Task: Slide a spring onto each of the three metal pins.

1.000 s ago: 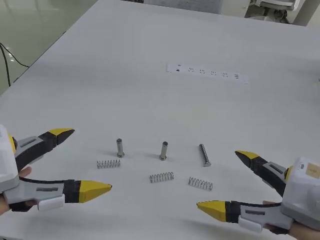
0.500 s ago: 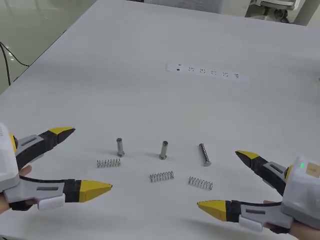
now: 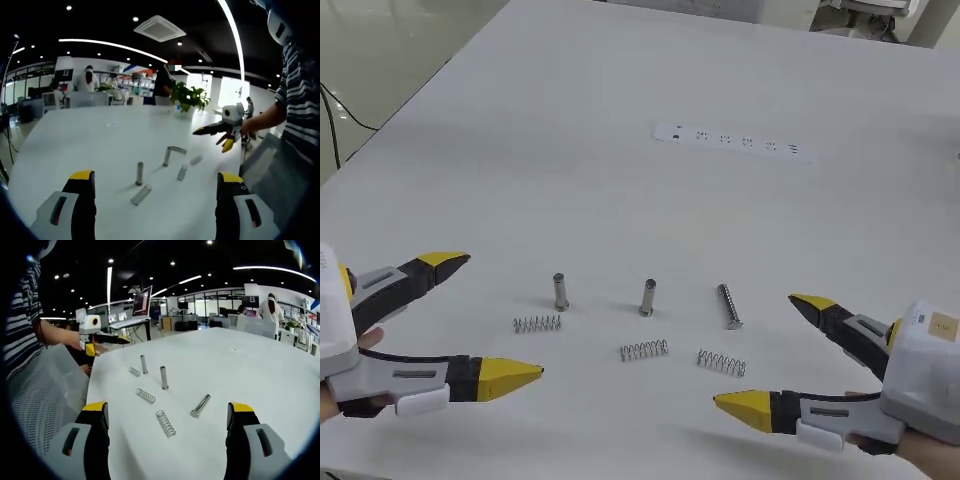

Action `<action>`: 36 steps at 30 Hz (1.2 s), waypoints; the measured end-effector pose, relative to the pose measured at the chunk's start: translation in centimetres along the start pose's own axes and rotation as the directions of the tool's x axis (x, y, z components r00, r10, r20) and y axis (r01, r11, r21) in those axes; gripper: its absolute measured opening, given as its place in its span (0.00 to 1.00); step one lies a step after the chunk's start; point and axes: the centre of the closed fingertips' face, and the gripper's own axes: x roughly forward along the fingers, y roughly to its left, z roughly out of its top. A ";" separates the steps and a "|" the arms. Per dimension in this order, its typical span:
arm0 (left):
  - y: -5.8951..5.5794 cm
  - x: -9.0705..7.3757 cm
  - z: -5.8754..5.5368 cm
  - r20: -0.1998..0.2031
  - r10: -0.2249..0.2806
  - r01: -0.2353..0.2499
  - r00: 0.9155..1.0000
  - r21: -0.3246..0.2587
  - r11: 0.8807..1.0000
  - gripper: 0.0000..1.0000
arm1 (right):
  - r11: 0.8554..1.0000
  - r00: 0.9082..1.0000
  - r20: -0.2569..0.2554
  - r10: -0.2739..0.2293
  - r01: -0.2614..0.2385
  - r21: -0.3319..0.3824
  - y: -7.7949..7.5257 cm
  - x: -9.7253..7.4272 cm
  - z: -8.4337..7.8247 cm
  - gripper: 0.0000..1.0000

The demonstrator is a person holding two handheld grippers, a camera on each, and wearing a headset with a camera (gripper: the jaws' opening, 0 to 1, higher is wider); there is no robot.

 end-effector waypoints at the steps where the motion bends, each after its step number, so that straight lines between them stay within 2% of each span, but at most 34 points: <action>1: 0.0 0.0 0.0 0.000 0.001 -0.001 1.000 0.000 1.000 0.99 | 1.000 1.000 0.001 -0.001 0.001 0.004 -0.1 0.1 0.2 0.98; 5: 0.1 -0.1 0.0 0.002 0.005 -0.005 1.000 -0.002 1.000 0.99 | 1.000 1.000 0.004 -0.005 0.005 0.016 -0.5 0.4 0.8 0.97; 12: 0.1 -0.1 0.0 -0.001 0.004 -0.004 1.000 -0.005 1.000 0.99 | 0.999 1.000 -0.024 0.000 0.001 0.042 -1.4 1.1 1.5 0.91; 16: 0.1 -0.1 0.1 0.001 0.003 -0.003 1.000 -0.008 1.000 0.99 | 0.998 0.999 -0.039 -0.025 0.027 0.051 -2.3 1.6 2.1 0.89; 18: 0.2 -0.1 0.2 -0.002 0.004 -0.004 1.000 -0.004 1.000 0.99 | 0.996 0.997 -0.072 -0.016 0.023 0.091 -2.6 1.9 1.9 0.84; 21: 0.3 -0.1 0.2 0.001 0.004 -0.004 1.000 -0.007 1.000 0.99 | 0.995 0.997 -0.081 -0.015 0.023 0.098 -3.0 2.5 2.2 0.78; 26: 0.3 -0.1 0.2 -0.001 0.001 -0.001 1.000 -0.007 1.000 0.99 | 0.994 0.990 -0.140 -0.022 0.036 0.099 -3.6 3.4 1.9 0.67; 28: 0.3 0.0 0.1 -0.004 0.000 0.000 1.000 -0.008 1.000 0.99 | 0.994 0.985 -0.173 -0.029 0.047 0.102 -3.9 3.7 1.6 0.64; 29: 0.3 0.0 0.1 -0.005 0.000 0.000 1.000 -0.008 1.000 0.99 | 0.993 0.978 -0.207 -0.034 0.057 0.106 -4.2 3.8 1.1 0.61; 36: 0.4 -0.1 0.0 -0.006 0.002 -0.002 1.000 -0.011 1.000 0.98 | 0.987 0.965 -0.256 -0.065 0.100 0.129 -5.6 4.6 0.6 0.48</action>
